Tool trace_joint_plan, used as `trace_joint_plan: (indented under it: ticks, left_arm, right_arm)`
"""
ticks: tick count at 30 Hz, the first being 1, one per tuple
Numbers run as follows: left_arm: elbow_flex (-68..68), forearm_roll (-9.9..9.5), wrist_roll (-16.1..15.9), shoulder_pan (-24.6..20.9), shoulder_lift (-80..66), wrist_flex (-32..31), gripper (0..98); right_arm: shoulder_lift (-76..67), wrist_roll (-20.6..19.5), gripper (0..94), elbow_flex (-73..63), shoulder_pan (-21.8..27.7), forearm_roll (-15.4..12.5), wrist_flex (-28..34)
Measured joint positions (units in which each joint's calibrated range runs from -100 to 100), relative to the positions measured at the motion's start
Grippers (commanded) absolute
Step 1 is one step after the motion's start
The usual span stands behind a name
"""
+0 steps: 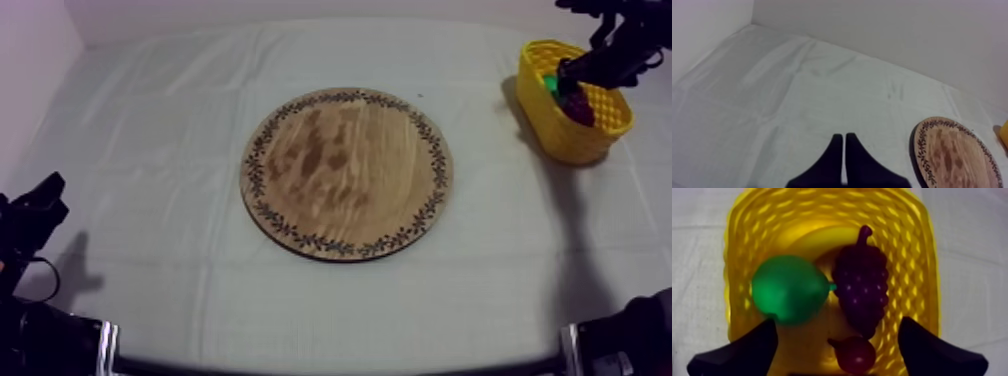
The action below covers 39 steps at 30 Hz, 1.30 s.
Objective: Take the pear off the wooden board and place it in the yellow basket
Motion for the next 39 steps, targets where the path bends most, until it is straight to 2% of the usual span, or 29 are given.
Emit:
trace_joint_plan:
  ticks: [12, 15, 18, 21, 24, 30, 33, 35, 37, 39]
  left_arm:
    - [0.0, 0.0, 0.0, 0.0, 0.0, 0.0, 0.1]
    - [0.0, 0.0, 0.0, 0.0, 0.0, 0.0, 0.1]
    - [0.0, 0.0, 0.0, 0.0, 0.0, 0.0, 0.1]
    - [0.0, 0.0, 0.0, 0.0, 0.0, 0.0, 0.1]
    - [0.0, 0.0, 0.0, 0.0, 0.0, 0.0, 0.1]
    - [0.0, 0.0, 0.0, 0.0, 0.0, 0.0, 0.1]
    - [0.0, 0.0, 0.0, 0.0, 0.0, 0.0, 0.1]
    - [0.0, 0.0, 0.0, 0.0, 0.0, 0.0, 0.1]
    - [0.0, 0.0, 0.0, 0.0, 0.0, 0.0, 0.1]
    - [0.0, 0.0, 0.0, 0.0, 0.0, 0.0, 0.1]
  right_arm:
    - [-14.9, 0.5, 60.5, 13.0, 2.0, -0.9, -11.6]
    - [-20.5, 1.3, 58.7, 18.1, 2.7, -2.1, -14.4]
    - [-27.4, 3.3, 57.5, 24.1, 2.9, -4.6, -16.9]
    - [-34.3, 6.3, 56.5, 29.7, 2.4, -8.1, -19.1]
    - [-41.8, 9.9, 54.4, 35.2, 1.8, -12.7, -19.7]
    - [-58.5, 19.9, 46.5, 46.6, 1.1, -25.0, -20.0]
    - [-67.4, 25.2, 35.2, 52.7, 0.9, -31.7, -20.0]
    - [-72.6, 28.3, 25.3, 56.3, 0.6, -35.0, -19.7]
    - [-77.6, 30.4, 13.9, 59.6, 0.4, -37.8, -18.7]
    - [-82.7, 32.0, 7.1, 62.1, 0.2, -39.2, -17.0]
